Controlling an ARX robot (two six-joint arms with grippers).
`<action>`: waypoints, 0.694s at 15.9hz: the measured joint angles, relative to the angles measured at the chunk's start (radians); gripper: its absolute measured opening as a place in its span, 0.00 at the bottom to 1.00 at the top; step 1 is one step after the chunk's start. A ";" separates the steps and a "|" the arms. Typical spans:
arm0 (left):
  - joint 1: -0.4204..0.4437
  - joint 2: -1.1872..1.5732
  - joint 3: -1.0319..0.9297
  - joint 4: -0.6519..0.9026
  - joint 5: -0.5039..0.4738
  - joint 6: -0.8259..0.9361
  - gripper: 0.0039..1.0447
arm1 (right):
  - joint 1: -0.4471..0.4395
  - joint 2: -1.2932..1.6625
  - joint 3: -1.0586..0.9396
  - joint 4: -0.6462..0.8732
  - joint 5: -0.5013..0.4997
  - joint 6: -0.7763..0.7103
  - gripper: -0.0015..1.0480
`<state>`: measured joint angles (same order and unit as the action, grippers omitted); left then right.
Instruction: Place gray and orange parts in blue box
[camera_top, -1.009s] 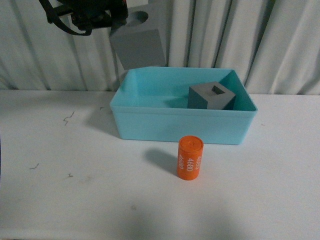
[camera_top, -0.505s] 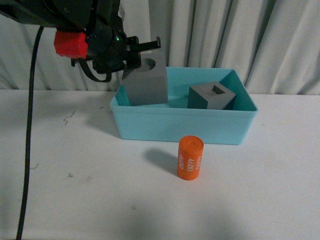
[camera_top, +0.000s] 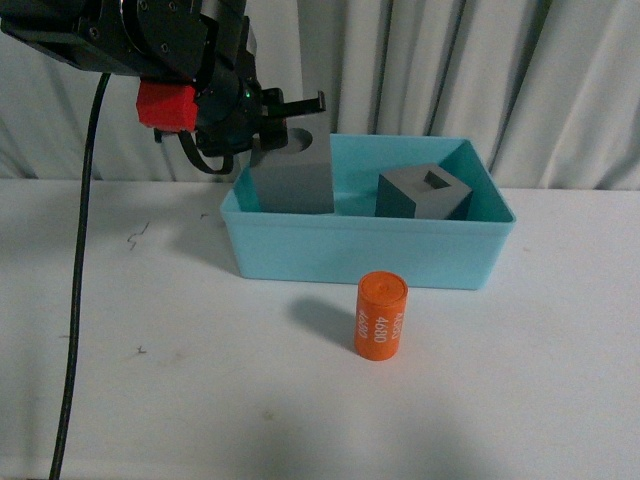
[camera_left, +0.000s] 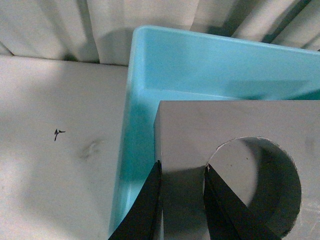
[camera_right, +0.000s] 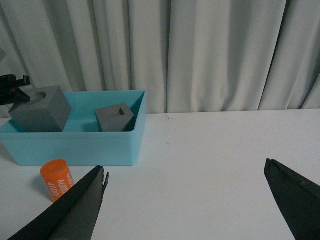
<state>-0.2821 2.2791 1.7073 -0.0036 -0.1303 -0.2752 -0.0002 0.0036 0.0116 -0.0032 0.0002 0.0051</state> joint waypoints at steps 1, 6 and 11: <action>0.000 0.007 0.000 -0.002 -0.001 0.003 0.17 | 0.000 0.000 0.000 0.000 0.000 0.000 0.94; 0.000 0.013 0.000 -0.002 -0.005 0.013 0.23 | 0.000 0.000 0.000 0.000 0.000 0.000 0.94; 0.002 -0.002 -0.013 0.004 -0.003 -0.009 0.81 | 0.000 0.000 0.000 0.000 0.000 0.000 0.94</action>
<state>-0.2806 2.2772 1.6939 0.0002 -0.1337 -0.2840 -0.0002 0.0036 0.0116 -0.0032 0.0002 0.0051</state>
